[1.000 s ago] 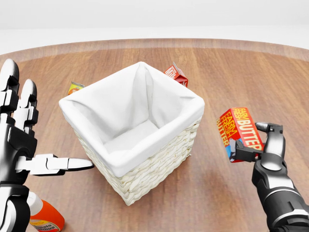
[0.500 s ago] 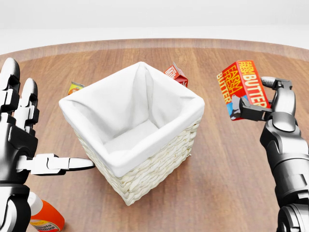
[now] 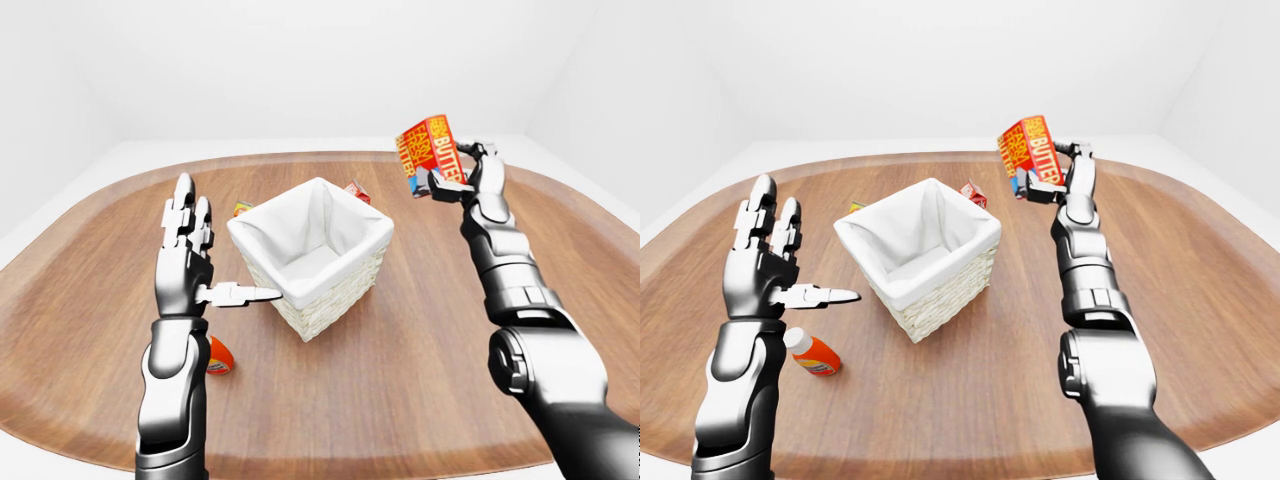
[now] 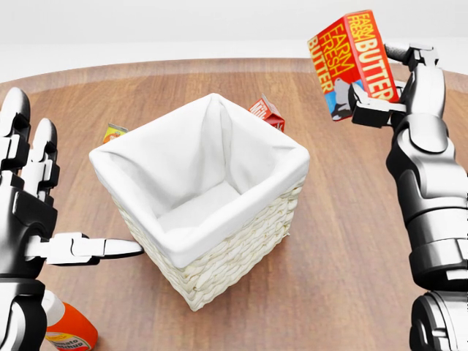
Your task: Pick up the butter and put it in the basket.
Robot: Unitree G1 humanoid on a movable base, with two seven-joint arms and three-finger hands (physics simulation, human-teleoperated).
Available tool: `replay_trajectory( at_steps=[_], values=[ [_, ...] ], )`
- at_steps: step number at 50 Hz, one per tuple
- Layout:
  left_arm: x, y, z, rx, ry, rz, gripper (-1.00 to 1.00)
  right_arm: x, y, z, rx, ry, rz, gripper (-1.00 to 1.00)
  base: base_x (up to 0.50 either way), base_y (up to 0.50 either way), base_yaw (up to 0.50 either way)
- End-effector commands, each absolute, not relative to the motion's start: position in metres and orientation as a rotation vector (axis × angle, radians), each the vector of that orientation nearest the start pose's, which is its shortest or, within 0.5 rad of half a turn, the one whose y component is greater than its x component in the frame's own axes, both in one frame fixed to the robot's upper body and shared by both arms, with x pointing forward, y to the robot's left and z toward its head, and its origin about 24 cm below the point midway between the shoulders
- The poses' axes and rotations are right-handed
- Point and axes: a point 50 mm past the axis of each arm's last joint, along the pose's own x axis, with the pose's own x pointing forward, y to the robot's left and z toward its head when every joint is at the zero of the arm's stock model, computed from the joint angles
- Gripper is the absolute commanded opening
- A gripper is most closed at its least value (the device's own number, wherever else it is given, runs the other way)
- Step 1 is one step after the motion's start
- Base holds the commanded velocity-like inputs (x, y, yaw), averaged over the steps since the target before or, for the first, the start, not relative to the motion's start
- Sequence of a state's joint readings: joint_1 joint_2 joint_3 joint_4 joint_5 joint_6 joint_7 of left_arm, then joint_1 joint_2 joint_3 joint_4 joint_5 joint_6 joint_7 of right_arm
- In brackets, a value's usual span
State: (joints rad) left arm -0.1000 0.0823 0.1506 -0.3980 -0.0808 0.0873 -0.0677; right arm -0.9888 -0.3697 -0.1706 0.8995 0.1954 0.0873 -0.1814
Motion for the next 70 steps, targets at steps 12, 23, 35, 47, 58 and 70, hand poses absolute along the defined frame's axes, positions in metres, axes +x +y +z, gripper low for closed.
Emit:
replay_trajectory(
  at_steps=[12, 23, 35, 47, 58, 70],
  values=[
    [0.25, 0.184, 0.156, 0.025, -0.436, 0.027, 1.0, 0.411, -0.194, 0.233, -0.033, -0.237, -0.182, -1.0, 0.0, 0.0, 0.0],
    [0.249, 0.184, 0.156, 0.021, -0.435, 0.028, 1.0, 0.417, -0.17, 0.237, -0.179, -0.227, -0.107, -1.0, 0.0, 0.0, 0.0],
    [0.248, 0.184, 0.154, 0.016, -0.428, 0.03, 1.0, 0.413, -0.138, 0.236, -0.394, -0.268, 0.001, -1.0, 0.0, 0.0, 0.0],
    [0.248, 0.186, 0.153, 0.011, -0.423, 0.035, 1.0, 0.405, -0.109, 0.243, -0.538, -0.341, 0.09, -1.0, 0.0, 0.0, 0.0],
    [0.248, 0.188, 0.153, 0.005, -0.422, 0.039, 1.0, 0.394, -0.087, 0.244, -0.708, -0.45, 0.16, -1.0, 0.0, 0.0, 0.0],
    [0.249, 0.189, 0.151, -0.001, -0.416, 0.04, 1.0, 0.39, -0.074, 0.24, -0.906, -0.522, 0.184, -1.0, 0.0, 0.0, 0.0]
  ],
)
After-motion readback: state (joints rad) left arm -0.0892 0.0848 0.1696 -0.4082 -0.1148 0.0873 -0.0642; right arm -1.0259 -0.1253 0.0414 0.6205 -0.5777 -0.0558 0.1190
